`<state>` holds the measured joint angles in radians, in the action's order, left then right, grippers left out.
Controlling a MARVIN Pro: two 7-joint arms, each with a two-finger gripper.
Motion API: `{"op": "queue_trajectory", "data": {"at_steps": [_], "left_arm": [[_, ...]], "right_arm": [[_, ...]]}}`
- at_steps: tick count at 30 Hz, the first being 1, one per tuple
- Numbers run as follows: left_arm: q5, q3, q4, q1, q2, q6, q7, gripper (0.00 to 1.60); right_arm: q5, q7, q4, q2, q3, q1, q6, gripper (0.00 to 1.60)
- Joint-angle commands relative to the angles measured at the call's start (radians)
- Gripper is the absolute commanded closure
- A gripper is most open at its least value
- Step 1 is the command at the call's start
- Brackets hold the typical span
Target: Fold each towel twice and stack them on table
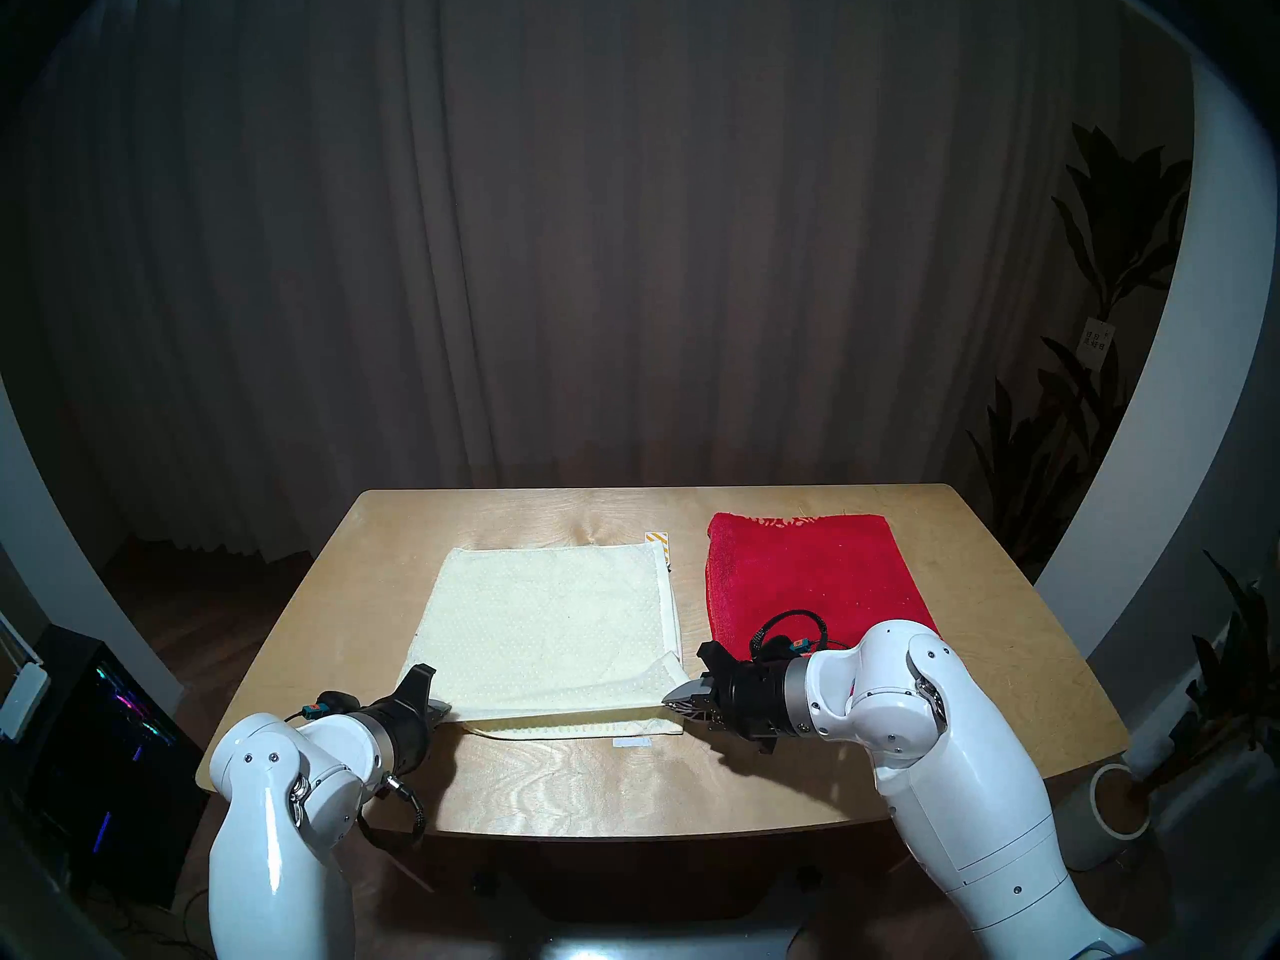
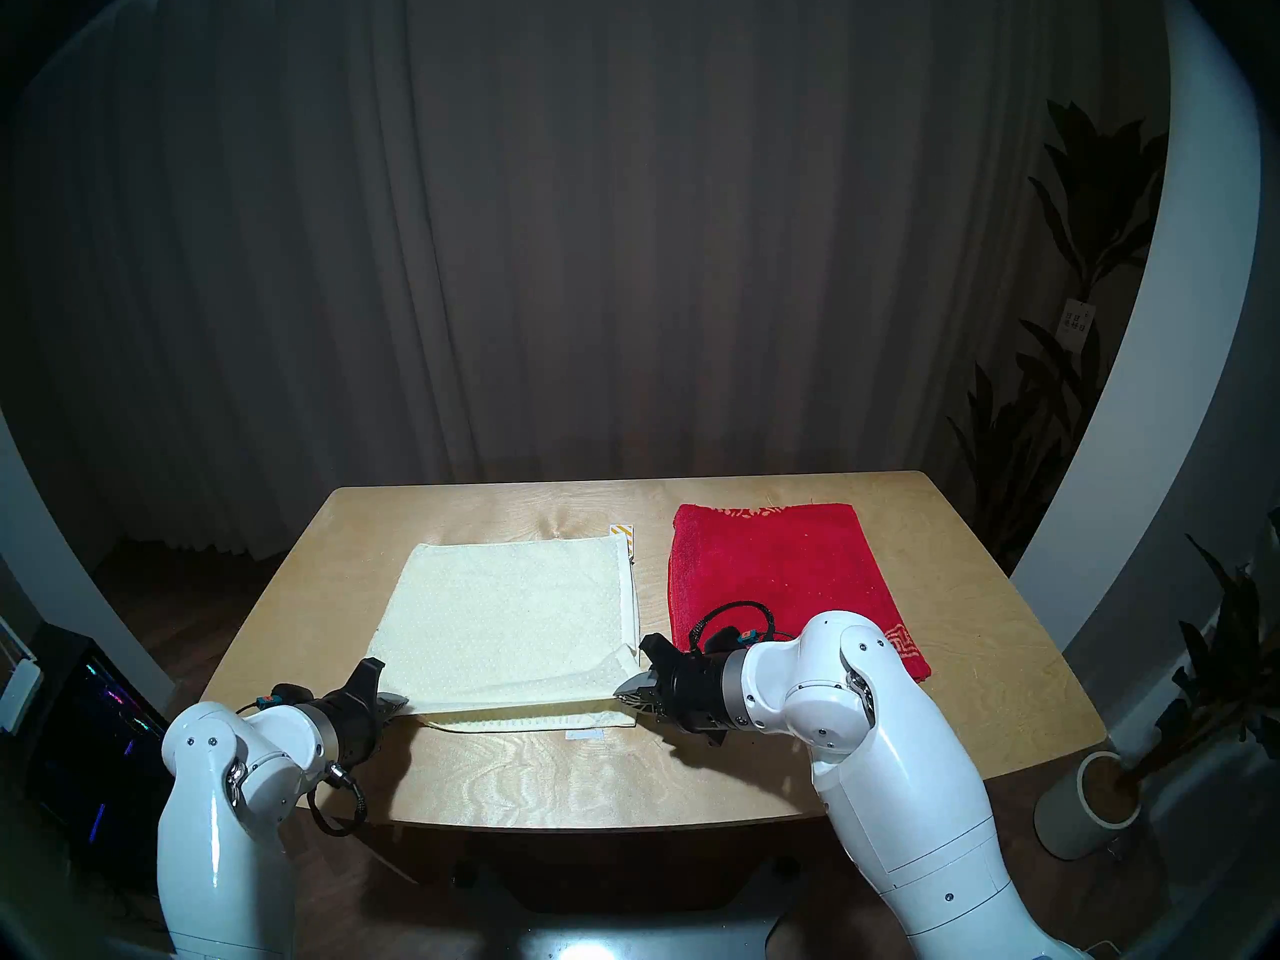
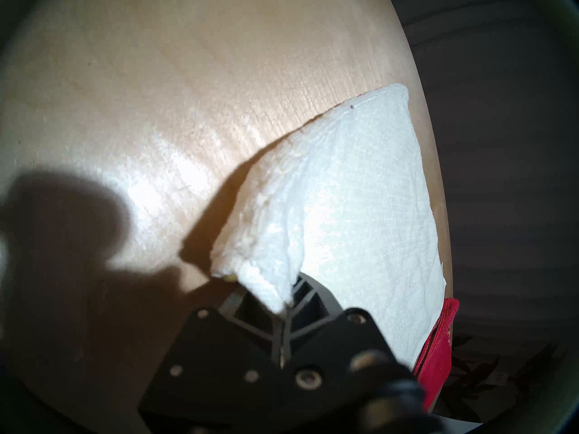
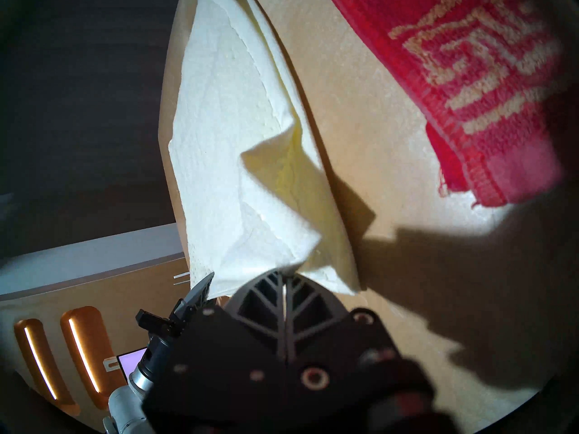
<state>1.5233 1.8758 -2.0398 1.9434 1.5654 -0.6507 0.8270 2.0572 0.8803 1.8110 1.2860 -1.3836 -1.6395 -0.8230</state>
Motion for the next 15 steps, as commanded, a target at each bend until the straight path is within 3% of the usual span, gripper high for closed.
{"op": "queue_trajectory", "data": {"at_steps": [1,8,9,11,12,15], "left_arm": [[0.009,0.007,0.029,-0.078,-0.041,-0.023,0.033,1.60],[0.018,-0.004,0.067,-0.089,-0.038,-0.048,0.062,1.60],[0.018,-0.005,0.068,-0.089,-0.037,-0.050,0.063,1.60],[0.023,-0.004,0.069,-0.089,-0.037,-0.054,0.066,1.60],[0.026,-0.004,0.070,-0.089,-0.038,-0.056,0.065,1.60],[0.040,-0.001,0.075,-0.085,-0.038,-0.064,0.052,1.60]], "right_arm": [[-0.006,0.015,-0.016,-0.006,0.007,0.025,-0.006,1.60],[-0.044,-0.029,-0.083,-0.006,0.048,0.020,-0.057,1.60],[-0.064,-0.048,-0.082,-0.005,0.048,0.016,-0.059,1.41],[-0.076,-0.087,-0.084,-0.004,0.043,0.011,-0.070,0.82],[-0.088,-0.100,-0.084,-0.004,0.043,0.011,-0.071,0.00],[-0.089,-0.143,-0.103,-0.009,0.035,0.014,-0.077,0.00]]}}
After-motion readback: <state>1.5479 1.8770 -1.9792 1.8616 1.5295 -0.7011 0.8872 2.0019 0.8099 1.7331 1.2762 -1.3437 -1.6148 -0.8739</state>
